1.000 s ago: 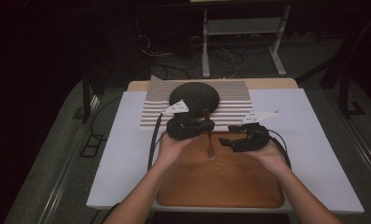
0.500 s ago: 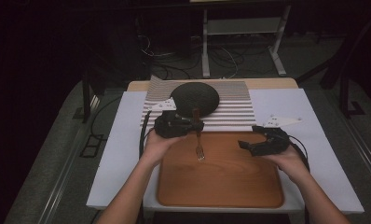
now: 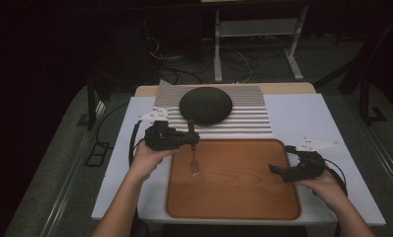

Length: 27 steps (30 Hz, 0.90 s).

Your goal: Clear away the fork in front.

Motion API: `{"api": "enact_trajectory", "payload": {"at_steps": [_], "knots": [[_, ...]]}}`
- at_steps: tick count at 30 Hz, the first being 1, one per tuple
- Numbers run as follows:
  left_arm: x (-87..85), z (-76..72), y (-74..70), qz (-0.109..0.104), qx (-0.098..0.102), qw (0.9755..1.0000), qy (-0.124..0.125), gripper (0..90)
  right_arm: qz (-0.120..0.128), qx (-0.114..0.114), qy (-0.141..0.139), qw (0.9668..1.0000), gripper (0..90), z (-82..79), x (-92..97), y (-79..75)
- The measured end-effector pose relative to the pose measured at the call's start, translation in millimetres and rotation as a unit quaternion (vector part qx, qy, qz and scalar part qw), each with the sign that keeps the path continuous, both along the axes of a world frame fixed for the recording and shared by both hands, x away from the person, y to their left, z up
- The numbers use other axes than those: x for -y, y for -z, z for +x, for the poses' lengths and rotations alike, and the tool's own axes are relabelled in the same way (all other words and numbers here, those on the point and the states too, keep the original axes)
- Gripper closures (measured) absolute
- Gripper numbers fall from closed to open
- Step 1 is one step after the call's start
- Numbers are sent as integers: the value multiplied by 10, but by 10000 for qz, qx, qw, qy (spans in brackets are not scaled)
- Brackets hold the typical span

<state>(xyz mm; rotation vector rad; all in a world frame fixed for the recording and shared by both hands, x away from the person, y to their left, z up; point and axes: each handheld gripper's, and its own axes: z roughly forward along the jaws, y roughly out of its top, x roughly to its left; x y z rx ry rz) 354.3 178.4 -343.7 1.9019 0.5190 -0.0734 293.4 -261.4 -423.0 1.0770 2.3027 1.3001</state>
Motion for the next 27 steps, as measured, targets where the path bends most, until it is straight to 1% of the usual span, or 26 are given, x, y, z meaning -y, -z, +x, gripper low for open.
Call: {"api": "enact_trajectory", "payload": {"at_steps": [3,4,7,8,9,10,11,12,15,18,20,22,26,27], "knots": [[-100,-63,-1,2,-37,10000,-12,805,2,-19,58,10000,28,-75,79,46],[-100,-63,-1,2,-37,10000,-12,805,2,-19,58,10000,28,-75,79,46],[-169,-129,5,37,-113,9999,-3,805,-22,-41,168,9998,28,-122,156,82],[-169,-129,5,37,-113,9999,-3,805,-22,-41,168,9998,28,-122,156,82],[-191,-165,23,52,-196,9998,7,805,-43,-52,220,9997,28,-114,177,89],[-191,-165,23,52,-196,9998,7,804,-43,-52,220,9997,28,-114,177,89],[-210,-194,49,87,-267,9996,15,804,-32,-43,230,9997,28,-98,182,91],[-210,-194,49,87,-267,9996,15,804,-32,-43,230,9997,28,-98,182,91],[-238,-213,97,140,-371,9992,25,803,-75,-38,199,9998,28,-94,177,102],[-244,-206,146,213,-398,9990,-1,802,-110,-30,212,9997,28,-94,174,102],[-232,-187,176,281,-376,9989,-36,801,-110,-30,214,9997,28,-91,176,103],[-232,-166,202,203,-413,9989,-54,800,-115,-33,209,9997,28,-86,179,106],[-205,-110,247,194,-376,9990,-143,789,-128,-23,214,9997,29,-76,187,111],[-177,-71,283,198,-369,9989,-193,781,-119,-27,221,9997,29,-69,187,111]]}}
